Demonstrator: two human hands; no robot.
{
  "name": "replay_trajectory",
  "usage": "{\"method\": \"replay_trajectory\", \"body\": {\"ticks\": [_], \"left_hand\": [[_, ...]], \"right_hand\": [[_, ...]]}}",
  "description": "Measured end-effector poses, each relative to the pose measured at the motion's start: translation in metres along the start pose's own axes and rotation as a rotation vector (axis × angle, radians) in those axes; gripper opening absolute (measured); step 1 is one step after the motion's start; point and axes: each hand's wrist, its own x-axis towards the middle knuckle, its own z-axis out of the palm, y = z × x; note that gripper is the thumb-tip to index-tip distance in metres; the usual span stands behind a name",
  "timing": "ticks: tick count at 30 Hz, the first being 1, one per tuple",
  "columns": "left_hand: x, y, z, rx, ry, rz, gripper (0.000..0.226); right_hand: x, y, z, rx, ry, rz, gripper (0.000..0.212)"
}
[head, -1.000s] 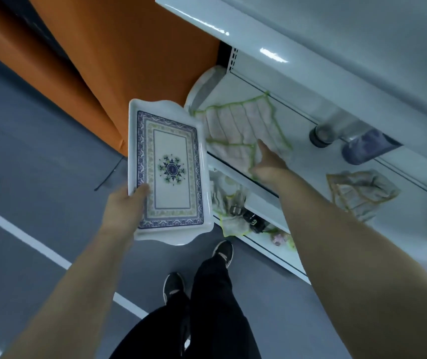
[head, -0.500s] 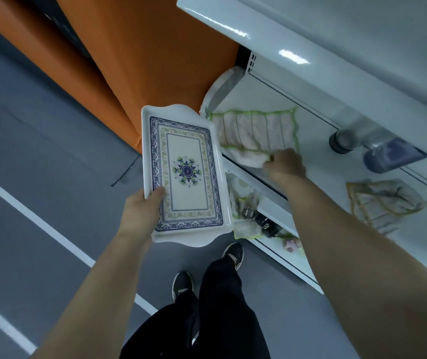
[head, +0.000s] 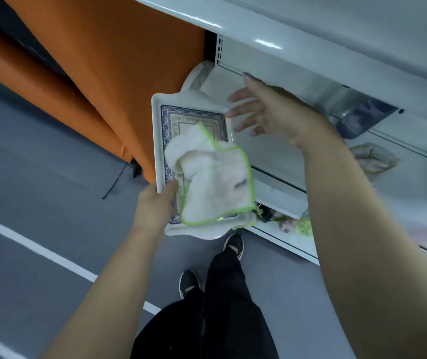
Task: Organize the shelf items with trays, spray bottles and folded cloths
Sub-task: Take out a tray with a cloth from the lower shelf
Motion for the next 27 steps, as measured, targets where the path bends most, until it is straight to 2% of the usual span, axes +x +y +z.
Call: {"method": "replay_trajectory", "body": {"ticks": [2,5,12,18,20,23,27], "left_hand": [[-0.007,-0.004,0.004,-0.051,-0.044,-0.035,0.021],[-0.018,-0.008,0.013,-0.057,-0.085,-0.028,0.016],[-0.037,-0.024,0.049,-0.046,-0.176,-0.075,0.018],[-0.065,-0.033,0.097,-0.031,-0.276,-0.087,0.017],[-0.073,-0.034,0.113,-0.011,-0.283,-0.089,0.018],[-0.085,-0.036,0.141,0.007,-0.275,-0.086,0.019],[-0.099,-0.038,0.170,-0.047,-0.260,-0.114,0.017]], "right_hand": [[-0.006,0.015,-0.011,-0.070,0.180,0.017,0.047],[-0.023,0.052,-0.026,-0.094,0.364,0.124,0.034],[-0.094,0.134,-0.053,-0.027,0.483,0.286,0.019],[-0.158,0.200,-0.093,0.045,0.635,0.404,0.022],[-0.169,0.223,-0.112,0.025,0.696,0.447,0.033],[-0.179,0.255,-0.141,-0.047,0.790,0.455,0.065],[-0.176,0.277,-0.166,-0.096,0.799,0.487,0.090]]}}
